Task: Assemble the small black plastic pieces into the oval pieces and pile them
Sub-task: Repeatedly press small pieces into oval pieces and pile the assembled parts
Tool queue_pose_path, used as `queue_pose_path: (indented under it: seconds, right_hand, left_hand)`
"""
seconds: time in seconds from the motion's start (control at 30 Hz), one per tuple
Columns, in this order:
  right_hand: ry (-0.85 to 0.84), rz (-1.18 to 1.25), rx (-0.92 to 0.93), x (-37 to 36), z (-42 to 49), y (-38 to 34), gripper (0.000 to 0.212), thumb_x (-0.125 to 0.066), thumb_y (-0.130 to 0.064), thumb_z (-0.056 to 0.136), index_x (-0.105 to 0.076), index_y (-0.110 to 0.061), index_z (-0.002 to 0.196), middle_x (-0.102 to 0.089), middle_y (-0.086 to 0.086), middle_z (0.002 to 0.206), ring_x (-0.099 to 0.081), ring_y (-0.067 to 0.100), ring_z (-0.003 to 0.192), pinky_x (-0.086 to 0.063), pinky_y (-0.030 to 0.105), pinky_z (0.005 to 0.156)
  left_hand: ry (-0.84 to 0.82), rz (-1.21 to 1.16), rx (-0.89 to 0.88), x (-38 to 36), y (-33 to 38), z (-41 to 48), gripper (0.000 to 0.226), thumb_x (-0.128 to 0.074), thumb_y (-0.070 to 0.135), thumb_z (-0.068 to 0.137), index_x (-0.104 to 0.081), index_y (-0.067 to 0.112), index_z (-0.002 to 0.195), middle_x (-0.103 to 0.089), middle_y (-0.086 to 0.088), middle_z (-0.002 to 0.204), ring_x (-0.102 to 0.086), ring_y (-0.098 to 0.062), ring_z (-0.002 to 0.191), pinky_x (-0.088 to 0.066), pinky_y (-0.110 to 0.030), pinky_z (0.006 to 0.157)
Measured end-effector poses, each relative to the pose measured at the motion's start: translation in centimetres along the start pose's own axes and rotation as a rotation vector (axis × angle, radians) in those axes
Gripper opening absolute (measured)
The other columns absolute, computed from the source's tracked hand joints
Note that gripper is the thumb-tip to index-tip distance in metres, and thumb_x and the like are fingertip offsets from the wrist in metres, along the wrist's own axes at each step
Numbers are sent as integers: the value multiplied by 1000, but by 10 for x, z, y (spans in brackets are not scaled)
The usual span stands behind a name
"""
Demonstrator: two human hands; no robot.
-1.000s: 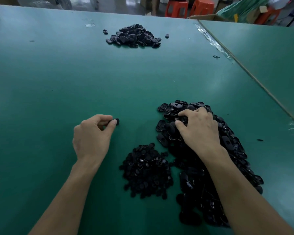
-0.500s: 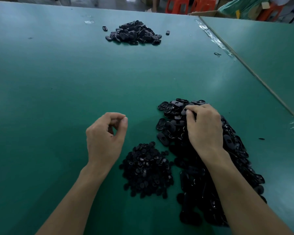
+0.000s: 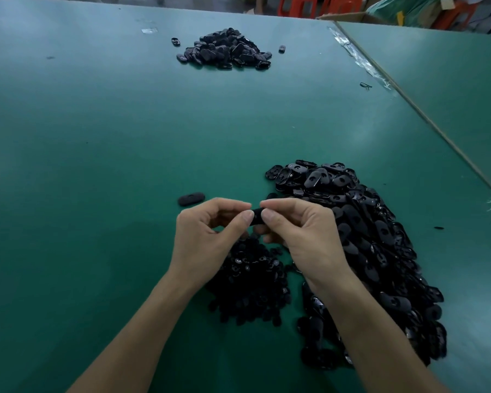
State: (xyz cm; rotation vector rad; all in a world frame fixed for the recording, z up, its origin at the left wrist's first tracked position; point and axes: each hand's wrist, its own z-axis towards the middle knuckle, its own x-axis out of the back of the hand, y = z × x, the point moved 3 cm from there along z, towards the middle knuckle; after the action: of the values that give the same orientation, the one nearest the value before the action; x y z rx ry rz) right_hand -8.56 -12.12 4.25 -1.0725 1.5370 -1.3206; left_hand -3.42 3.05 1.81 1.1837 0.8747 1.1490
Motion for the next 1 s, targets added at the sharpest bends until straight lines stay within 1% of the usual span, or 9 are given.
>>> queue_pose_path:
  seconds: [0.1, 0.23, 0.43, 0.57, 0.63, 0.7, 0.77, 0.87, 1.0]
  right_hand:
    - [-10, -63, 17, 0, -1, 1, 16, -70, -2, 90, -74, -15, 98, -77, 5, 83, -75, 17, 73, -57, 22, 64]
    - [14, -266, 75, 2, 0, 0, 18, -76, -12, 88, -73, -29, 92, -76, -1, 81, -73, 12, 73, -53, 21, 65]
    - [-18, -235, 134, 1, 3, -1, 22, -70, -9, 92, -78, -28, 98, -72, -12, 75, -65, 3, 69, -49, 16, 67]
    - [-114, -298, 206, -6, 5, -9, 31, -65, -2, 94, -77, -28, 104, -77, -10, 95, -72, 5, 93, -56, 23, 85]
    - [-109, -358, 225, -7, 5, -12, 30, -66, -2, 93, -76, -26, 107, -77, -8, 99, -71, 5, 97, -56, 24, 90]
    - [-51, -502, 272, -3, 5, -14, 24, -70, -6, 92, -76, -23, 107, -75, -12, 95, -70, 0, 91, -56, 20, 86]
    - [-34, -706, 306, 2, 4, -15, 17, -73, -11, 91, -78, -20, 104, -72, -15, 90, -67, -2, 84, -56, 19, 80]
    - [-143, -942, 215, 4, 3, -14, 14, -73, -24, 91, -76, -24, 105, -69, -16, 91, -65, 0, 84, -58, 30, 82]
    - [-219, -1191, 119, -2, 1, -14, 16, -67, -40, 93, -72, -31, 105, -70, -14, 98, -67, 12, 93, -57, 39, 82]
  left_hand:
    - [8, -95, 47, 0, 0, 0, 9, -76, 21, 81, -76, 16, 89, -75, 1, 72, -68, -7, 59, -53, -19, 49]
    - [-2, -162, 75, 0, -1, 1, 16, -74, 22, 79, -75, 14, 92, -76, -3, 76, -74, -15, 67, -56, -22, 55]
    - [-24, -55, -25, 4, 0, 1, 12, -83, 24, 78, -73, 21, 84, -74, 5, 77, -68, -6, 68, -52, -17, 60]
    - [16, 0, -45, 5, 0, 2, 21, -84, 36, 77, -70, 34, 92, -64, 10, 69, -52, -6, 57, -39, -17, 49]
    - [16, 12, -64, 5, 0, 3, 22, -83, 41, 78, -72, 40, 97, -66, 12, 71, -52, -8, 58, -42, -25, 46]
    - [47, 15, -62, 6, 0, 3, 20, -77, 38, 77, -74, 41, 97, -72, 13, 78, -61, -4, 67, -51, -30, 55]
    - [100, -26, -36, 8, -2, 4, 17, -77, 36, 76, -76, 42, 92, -74, 12, 80, -65, -4, 70, -54, -26, 63]
    - [142, -107, -19, 11, -5, 5, 17, -80, 28, 75, -78, 40, 87, -76, 6, 78, -69, -8, 69, -56, -21, 69]
    - [177, -148, 0, 12, -7, 5, 24, -85, 14, 76, -72, 33, 81, -75, 2, 75, -71, -14, 66, -58, -24, 66]
